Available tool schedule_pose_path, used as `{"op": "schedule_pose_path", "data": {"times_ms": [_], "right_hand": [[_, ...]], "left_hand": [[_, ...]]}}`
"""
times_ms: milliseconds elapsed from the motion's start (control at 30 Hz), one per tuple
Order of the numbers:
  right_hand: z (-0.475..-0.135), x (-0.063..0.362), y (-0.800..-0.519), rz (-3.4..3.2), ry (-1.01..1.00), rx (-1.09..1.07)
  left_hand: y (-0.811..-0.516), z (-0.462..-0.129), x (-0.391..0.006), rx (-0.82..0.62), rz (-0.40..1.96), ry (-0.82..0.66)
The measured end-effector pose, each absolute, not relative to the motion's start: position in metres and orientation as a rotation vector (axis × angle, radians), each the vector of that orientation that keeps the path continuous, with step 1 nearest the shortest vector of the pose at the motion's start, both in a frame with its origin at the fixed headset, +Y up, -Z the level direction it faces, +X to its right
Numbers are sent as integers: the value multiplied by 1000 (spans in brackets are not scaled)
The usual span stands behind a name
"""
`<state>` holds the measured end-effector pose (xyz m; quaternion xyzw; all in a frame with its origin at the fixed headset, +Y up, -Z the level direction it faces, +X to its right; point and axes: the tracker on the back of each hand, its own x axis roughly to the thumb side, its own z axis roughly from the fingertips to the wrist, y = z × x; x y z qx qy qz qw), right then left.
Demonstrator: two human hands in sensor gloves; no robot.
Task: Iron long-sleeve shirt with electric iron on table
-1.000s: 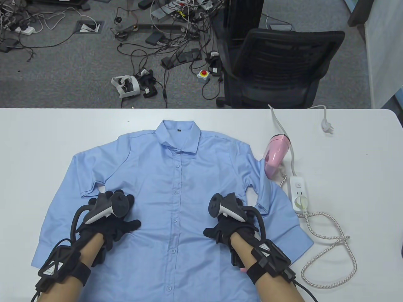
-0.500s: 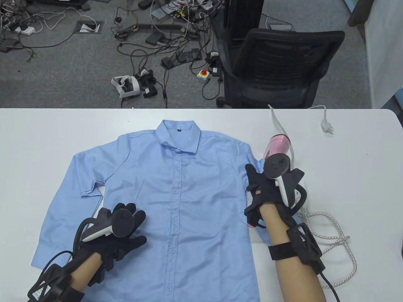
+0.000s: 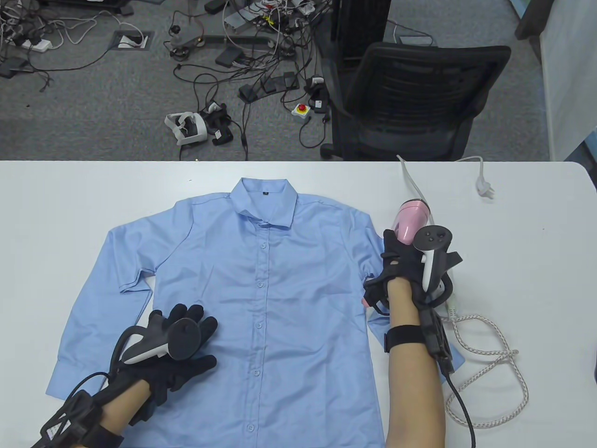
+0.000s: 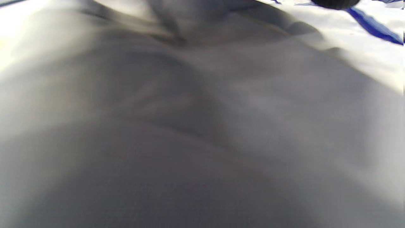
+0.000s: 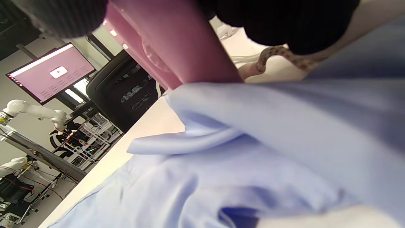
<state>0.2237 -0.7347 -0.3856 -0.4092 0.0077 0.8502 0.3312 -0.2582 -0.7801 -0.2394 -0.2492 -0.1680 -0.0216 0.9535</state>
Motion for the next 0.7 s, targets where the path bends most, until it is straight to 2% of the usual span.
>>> {"op": "schedule_pose_path", "data": {"times_ms": [167, 467, 700], "right_hand": [[-391, 235, -749, 1901, 99, -1029], [-396, 247, -749, 1831, 90, -941], [-395, 246, -697, 2035, -77, -791]], "left_hand": [[-789, -238, -255, -592, -117, -353], [-792, -241, -259, -681, -68, -345], [-793, -240, -259, -682, -53, -344]]}}
